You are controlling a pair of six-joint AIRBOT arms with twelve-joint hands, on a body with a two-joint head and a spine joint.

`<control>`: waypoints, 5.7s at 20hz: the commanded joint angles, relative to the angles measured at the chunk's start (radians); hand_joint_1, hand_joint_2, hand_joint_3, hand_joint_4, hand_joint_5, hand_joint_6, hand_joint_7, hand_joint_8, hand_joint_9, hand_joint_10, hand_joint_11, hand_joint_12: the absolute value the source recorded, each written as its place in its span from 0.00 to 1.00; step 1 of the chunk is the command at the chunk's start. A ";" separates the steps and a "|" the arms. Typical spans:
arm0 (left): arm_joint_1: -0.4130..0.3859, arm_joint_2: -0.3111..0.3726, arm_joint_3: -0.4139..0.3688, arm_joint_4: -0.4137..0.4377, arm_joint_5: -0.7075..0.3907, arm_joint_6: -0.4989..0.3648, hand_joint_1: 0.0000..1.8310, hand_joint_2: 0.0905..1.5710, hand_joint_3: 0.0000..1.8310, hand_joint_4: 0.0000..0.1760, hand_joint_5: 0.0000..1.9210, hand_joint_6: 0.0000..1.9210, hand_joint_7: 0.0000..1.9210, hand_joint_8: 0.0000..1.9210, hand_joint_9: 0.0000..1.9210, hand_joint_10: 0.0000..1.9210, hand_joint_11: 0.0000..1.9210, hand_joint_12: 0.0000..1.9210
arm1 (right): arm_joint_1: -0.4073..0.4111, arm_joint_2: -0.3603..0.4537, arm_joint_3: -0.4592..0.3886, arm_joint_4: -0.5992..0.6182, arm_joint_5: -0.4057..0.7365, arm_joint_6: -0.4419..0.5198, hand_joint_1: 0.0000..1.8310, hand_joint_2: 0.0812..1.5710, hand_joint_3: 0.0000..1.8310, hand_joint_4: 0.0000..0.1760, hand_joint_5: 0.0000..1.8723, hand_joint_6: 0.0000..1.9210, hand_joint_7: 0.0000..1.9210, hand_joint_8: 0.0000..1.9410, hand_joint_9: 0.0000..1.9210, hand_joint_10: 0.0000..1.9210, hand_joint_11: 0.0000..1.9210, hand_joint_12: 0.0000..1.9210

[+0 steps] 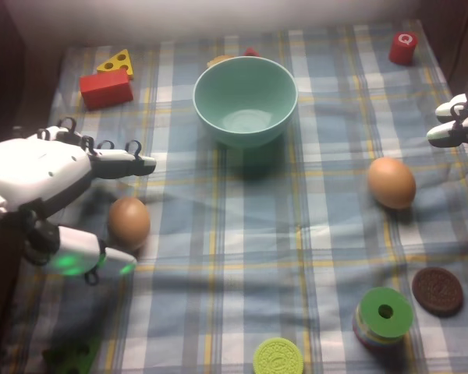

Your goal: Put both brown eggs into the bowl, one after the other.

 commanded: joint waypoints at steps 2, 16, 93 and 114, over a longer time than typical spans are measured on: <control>-0.018 -0.020 0.017 0.005 -0.063 0.015 0.41 0.58 0.00 1.00 0.19 0.00 0.25 0.00 0.27 0.00 0.00 0.38 | 0.008 0.003 0.005 0.023 0.115 0.009 0.39 0.84 0.00 0.00 0.35 0.00 0.32 0.00 0.30 0.00 0.15 0.39; -0.038 -0.056 0.058 -0.042 -0.016 0.059 0.47 0.62 0.00 0.72 0.33 0.00 0.31 0.00 0.30 0.00 0.00 0.42 | 0.004 0.002 0.007 0.023 0.109 0.016 0.37 0.85 0.00 0.00 0.35 0.00 0.31 0.00 0.31 0.00 0.19 0.32; -0.182 -0.080 -0.015 0.283 -0.475 -0.383 0.46 0.51 0.00 0.91 0.15 0.00 0.20 0.00 0.23 0.00 0.00 0.52 | 0.239 -0.208 0.214 -0.171 -0.229 0.139 0.43 0.58 0.00 0.29 0.24 0.00 0.26 0.00 0.28 0.01 0.27 0.11; -0.181 -0.080 -0.014 0.265 -0.467 -0.383 0.36 0.56 0.00 0.89 0.16 0.01 0.22 0.00 0.25 0.00 0.00 0.46 | 0.273 -0.246 0.233 -0.224 -0.286 0.141 0.63 0.62 0.00 0.00 0.42 0.00 0.47 0.43 0.44 0.78 0.42 0.94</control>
